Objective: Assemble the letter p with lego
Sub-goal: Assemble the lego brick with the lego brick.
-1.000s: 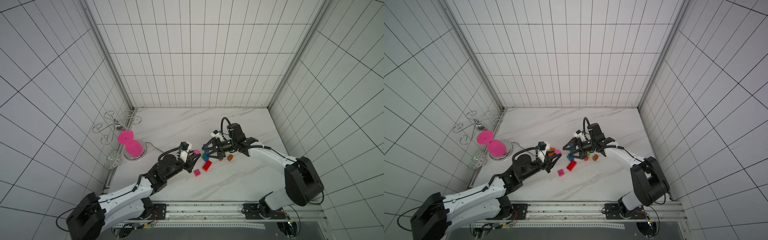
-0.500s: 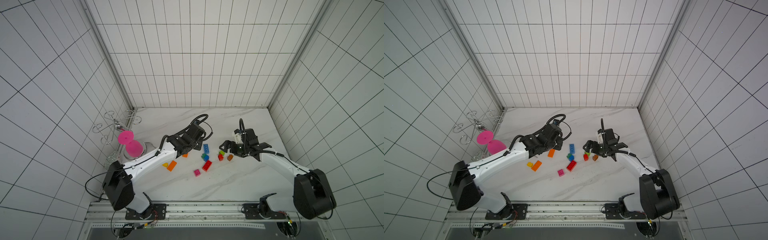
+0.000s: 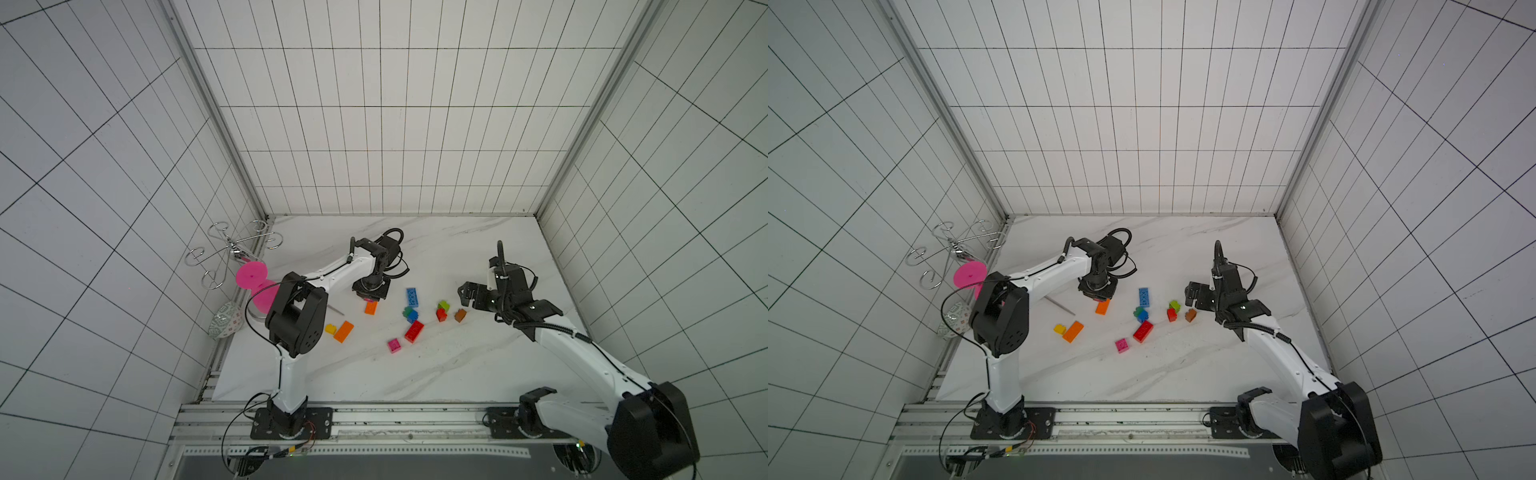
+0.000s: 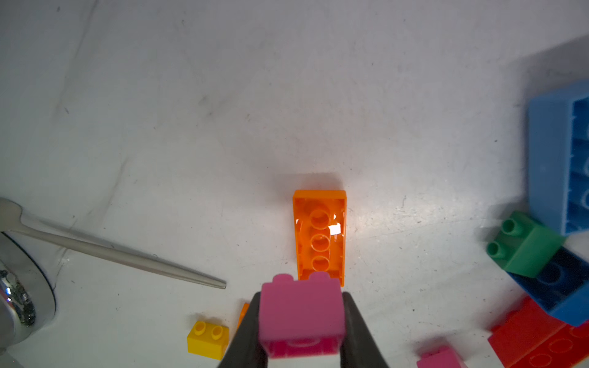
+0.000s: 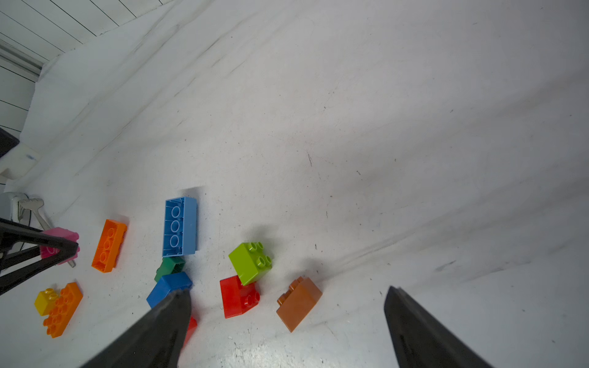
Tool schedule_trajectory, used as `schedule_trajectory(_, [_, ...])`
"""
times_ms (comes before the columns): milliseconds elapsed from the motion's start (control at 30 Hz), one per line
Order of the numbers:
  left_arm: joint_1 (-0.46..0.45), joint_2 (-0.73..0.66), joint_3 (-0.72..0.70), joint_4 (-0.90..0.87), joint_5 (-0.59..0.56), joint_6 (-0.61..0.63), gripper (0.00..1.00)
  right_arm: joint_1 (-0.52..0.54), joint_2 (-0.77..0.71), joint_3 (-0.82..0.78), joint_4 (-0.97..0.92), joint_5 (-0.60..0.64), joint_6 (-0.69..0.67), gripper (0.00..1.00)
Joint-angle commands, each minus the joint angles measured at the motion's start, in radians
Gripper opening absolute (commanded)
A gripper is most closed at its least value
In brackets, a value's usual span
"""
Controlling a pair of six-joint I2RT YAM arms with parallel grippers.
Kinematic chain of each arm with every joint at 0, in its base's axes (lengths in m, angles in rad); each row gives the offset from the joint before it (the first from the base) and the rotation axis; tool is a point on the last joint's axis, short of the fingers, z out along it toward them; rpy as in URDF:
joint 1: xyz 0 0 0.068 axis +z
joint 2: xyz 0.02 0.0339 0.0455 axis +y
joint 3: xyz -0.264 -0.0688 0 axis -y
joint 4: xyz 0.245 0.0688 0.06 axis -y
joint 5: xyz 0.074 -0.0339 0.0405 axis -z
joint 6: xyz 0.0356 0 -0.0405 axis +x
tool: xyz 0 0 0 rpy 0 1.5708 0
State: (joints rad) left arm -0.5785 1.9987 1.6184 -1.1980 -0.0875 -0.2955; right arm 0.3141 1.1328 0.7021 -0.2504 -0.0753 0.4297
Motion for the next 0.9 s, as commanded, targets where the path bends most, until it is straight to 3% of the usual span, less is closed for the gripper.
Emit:
schedule_trajectory(0, [0.016,0.047,0.079,-0.083,0.054,0.036,0.0,-0.005,0.009,-0.015,-0.007,0.026,-0.016,0.98])
schedule_trajectory(367, [0.084,0.183,0.232,-0.169,0.146,0.077,0.0,-0.004,0.032,-0.001,-0.026,0.024,-0.022,0.99])
schedule_trajectory(867, [0.093,0.241,0.239,-0.153,0.225,0.098,0.0,-0.004,0.052,0.007,-0.029,0.007,-0.024,0.99])
